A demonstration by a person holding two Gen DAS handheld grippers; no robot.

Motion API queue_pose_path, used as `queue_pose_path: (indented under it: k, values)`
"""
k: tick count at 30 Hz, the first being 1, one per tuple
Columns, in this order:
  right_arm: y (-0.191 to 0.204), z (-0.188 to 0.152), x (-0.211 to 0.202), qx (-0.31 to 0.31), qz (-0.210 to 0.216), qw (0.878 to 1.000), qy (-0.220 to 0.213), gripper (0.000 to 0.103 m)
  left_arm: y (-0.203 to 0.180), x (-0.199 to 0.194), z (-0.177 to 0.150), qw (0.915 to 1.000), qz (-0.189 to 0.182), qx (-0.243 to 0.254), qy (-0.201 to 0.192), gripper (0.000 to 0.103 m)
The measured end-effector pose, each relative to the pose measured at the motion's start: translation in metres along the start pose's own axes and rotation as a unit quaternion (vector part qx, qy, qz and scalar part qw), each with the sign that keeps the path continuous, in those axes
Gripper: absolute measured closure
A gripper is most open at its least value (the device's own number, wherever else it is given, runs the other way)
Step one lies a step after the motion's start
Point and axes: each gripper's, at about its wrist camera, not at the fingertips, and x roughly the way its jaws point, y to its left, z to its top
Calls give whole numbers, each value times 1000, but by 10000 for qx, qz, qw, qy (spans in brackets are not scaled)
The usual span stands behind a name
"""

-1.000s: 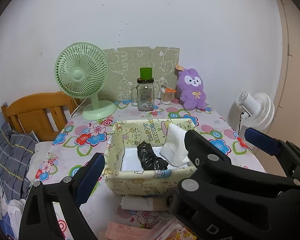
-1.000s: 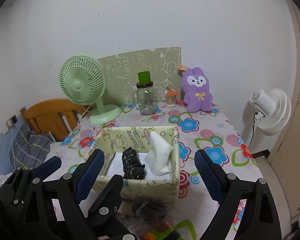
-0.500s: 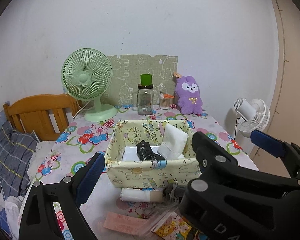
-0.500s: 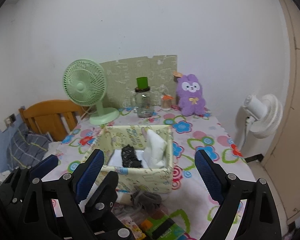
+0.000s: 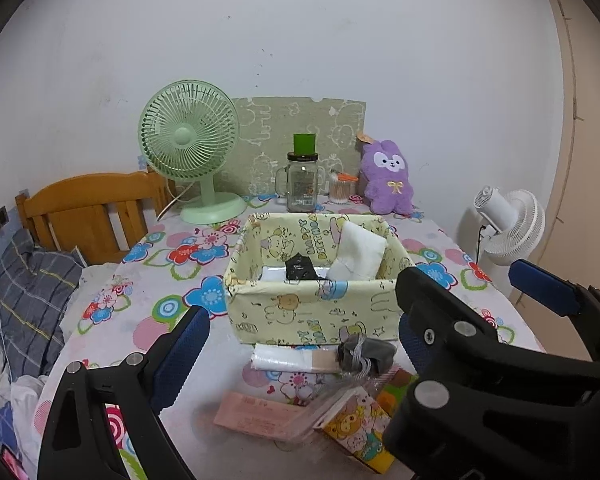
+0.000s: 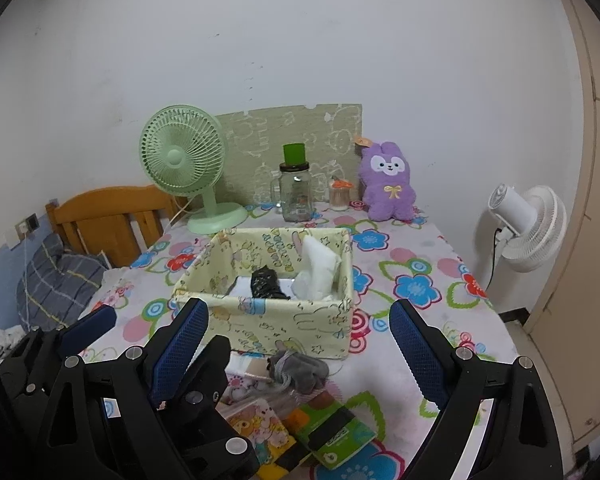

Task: Organize soft objects
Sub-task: 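Open both tools and withdraw them from the box toward the tissue packs, then grasp the bear-print tissue pack with the left tool while the right tool grasps the green tissue pack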

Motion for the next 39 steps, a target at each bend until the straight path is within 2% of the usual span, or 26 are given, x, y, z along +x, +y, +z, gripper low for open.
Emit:
queue_pose_path:
  k: [5, 20, 30, 39]
  values:
    - [-3, -12, -2, 102, -47, 9999, -16, 9, 0, 1, -12, 10000, -63, -9, 57, 6]
    - [-13, -64, 11, 161, -128, 9993, 309, 9, -11, 19, -58, 9994, -191, 82, 293, 6]
    - [-21, -82, 19, 231, -119, 9982, 533, 10, -18, 27, -76, 9980, -315, 156, 518, 6]
    - [-34, -94, 24, 338, -327, 9962, 728, 10, -32, 31, -86, 9964, -428, 354, 645, 6]
